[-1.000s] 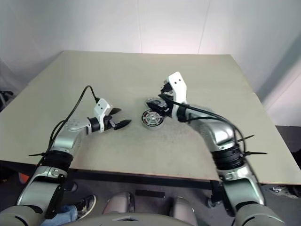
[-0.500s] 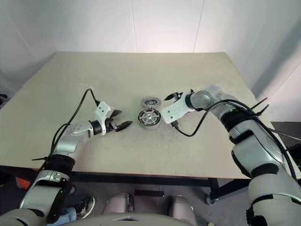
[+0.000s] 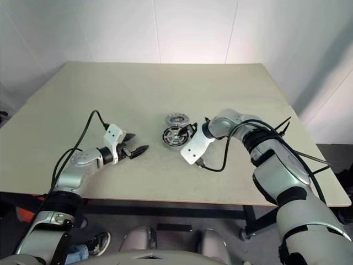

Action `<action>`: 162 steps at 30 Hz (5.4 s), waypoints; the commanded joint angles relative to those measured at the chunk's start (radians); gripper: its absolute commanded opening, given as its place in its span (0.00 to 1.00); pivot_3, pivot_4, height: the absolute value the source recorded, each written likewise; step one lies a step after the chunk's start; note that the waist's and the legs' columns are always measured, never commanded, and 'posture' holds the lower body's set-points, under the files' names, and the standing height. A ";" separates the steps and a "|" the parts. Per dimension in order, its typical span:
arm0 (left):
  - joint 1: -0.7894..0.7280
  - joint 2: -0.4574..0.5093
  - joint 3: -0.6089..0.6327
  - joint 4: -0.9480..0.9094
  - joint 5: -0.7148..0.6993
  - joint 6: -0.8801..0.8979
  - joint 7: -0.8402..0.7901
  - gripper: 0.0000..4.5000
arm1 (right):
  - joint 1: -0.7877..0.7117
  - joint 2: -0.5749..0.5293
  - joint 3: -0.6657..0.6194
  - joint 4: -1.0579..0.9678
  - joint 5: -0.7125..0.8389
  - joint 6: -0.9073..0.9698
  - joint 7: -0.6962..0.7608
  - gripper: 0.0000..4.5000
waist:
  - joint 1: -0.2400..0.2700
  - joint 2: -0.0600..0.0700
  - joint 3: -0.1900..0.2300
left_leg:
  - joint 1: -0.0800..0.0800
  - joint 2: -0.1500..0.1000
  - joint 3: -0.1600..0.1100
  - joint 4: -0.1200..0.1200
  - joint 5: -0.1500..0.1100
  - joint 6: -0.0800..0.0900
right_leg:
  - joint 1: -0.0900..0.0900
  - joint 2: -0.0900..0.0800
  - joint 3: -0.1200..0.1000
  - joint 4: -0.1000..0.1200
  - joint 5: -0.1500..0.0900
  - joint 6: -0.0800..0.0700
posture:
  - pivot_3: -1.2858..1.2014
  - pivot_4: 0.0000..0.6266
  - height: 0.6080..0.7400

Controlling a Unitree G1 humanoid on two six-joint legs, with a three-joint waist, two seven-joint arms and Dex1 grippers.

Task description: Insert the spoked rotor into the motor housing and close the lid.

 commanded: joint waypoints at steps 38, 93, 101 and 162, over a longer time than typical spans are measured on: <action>0.116 -0.017 0.020 -0.184 -0.030 0.041 0.078 1.00 | -0.148 0.090 0.145 0.291 -0.255 0.036 0.012 0.32 | 0.001 0.001 -0.001 | 0.010 0.001 0.000 0.000 0.000 -0.001 | 0.012 0.002 0.002 -0.001 0.000 0.001 | 0.52 0.00 1.00; 0.057 -0.029 -0.002 -0.126 -0.019 0.042 0.053 1.00 | 0.029 0.216 -0.380 -0.565 0.470 1.343 0.587 0.42 | -0.022 0.002 0.007 | 0.023 0.006 -0.002 -0.010 0.005 -0.009 | 0.006 0.007 -0.001 -0.016 -0.005 0.008 | 0.52 0.00 1.00; 0.005 -0.036 -0.016 -0.073 -0.016 0.027 0.013 1.00 | 0.078 0.101 -0.630 -0.897 0.641 1.934 0.428 0.42 | 0.032 0.002 0.006 | 0.020 0.005 -0.002 -0.017 -0.005 -0.013 | 0.003 0.007 0.000 -0.015 0.005 -0.006 | 0.52 0.00 1.00; -0.147 0.038 -0.097 0.002 0.022 0.057 -0.166 1.00 | 0.680 0.295 -0.868 -1.062 2.255 1.625 -1.167 0.42 | 0.030 0.005 -0.009 | 0.009 -0.003 -0.004 -0.030 -0.004 -0.023 | -0.004 -0.011 -0.023 -0.032 0.011 0.010 | 0.52 0.00 1.00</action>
